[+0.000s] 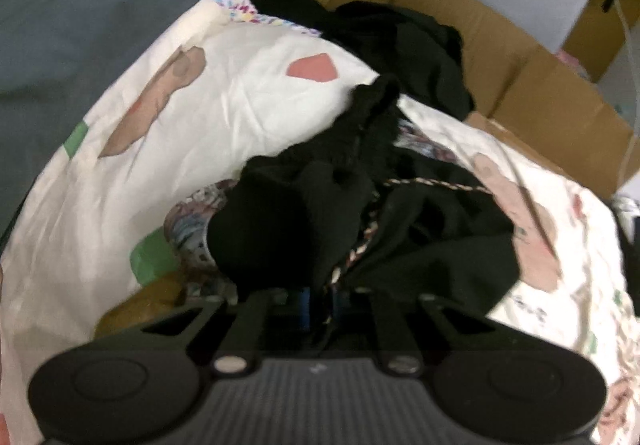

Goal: Fold clothes
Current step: 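Lower the left tool onto the black garment and close on its edge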

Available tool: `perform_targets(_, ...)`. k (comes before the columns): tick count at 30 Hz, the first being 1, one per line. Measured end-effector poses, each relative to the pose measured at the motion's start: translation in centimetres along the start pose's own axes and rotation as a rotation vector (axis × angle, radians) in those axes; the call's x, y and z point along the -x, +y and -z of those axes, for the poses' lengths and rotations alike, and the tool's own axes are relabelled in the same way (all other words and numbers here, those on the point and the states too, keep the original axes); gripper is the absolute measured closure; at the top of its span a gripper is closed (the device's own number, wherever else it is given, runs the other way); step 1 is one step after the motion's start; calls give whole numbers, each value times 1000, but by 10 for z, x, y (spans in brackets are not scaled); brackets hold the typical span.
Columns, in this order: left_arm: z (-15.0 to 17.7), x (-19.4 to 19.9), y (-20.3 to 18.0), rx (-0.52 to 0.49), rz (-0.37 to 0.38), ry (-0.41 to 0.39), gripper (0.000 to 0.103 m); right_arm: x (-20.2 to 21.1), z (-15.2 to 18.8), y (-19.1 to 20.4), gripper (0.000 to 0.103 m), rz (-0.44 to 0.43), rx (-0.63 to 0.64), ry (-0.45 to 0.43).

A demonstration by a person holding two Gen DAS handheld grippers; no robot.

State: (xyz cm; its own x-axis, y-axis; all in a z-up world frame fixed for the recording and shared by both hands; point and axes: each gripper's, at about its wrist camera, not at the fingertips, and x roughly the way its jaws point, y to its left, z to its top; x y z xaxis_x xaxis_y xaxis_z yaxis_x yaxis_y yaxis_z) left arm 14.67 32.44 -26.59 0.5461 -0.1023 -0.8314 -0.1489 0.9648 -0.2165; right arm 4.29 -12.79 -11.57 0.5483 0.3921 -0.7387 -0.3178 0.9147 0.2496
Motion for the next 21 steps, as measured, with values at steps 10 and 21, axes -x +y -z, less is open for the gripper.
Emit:
perform_targets(10, 31, 29, -14, -43, 96, 13, 98, 9, 11, -1, 9, -13, -29, -9)
perform_targets(21, 57, 34, -53, -84, 271, 62, 103, 7, 12, 4, 9, -11, -31, -6)
